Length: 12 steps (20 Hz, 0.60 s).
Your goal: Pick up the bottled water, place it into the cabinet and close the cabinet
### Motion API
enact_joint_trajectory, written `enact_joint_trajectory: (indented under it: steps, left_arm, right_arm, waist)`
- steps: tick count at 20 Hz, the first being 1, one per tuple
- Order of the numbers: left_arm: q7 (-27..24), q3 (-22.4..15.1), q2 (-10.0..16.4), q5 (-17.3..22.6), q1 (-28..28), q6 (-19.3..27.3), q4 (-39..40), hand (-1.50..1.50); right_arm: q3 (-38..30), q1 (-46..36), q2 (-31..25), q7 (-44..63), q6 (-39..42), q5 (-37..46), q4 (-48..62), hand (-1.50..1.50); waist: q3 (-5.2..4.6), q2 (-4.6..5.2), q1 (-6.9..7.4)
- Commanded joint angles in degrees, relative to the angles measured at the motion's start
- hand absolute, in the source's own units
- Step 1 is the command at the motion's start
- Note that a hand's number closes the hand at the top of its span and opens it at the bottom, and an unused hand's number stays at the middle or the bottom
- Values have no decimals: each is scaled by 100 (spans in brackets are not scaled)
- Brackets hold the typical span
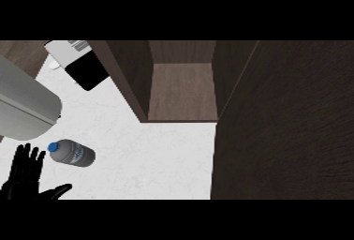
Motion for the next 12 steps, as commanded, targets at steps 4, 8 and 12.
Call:
enact_joint_trajectory:
  steps: [4,8,12]
  left_arm:
    - [-662,284,310,192,-726,-666,1837,-150]
    - [-1238,108,154,-158,-1116,-442,2497,-150]
    - [-1592,293,598,-126,-1645,-818,3568,-150]
  right_arm:
    - [-297,12,-215,106,36,-397,-165,-150]
    - [-261,-386,-142,421,-193,-346,-151,-150]
    - [-130,208,-273,-85,85,-255,-165,-150]
  waist:
    - [-1,3,-3]
    - [-1,6,7]
    - [-3,4,-25]
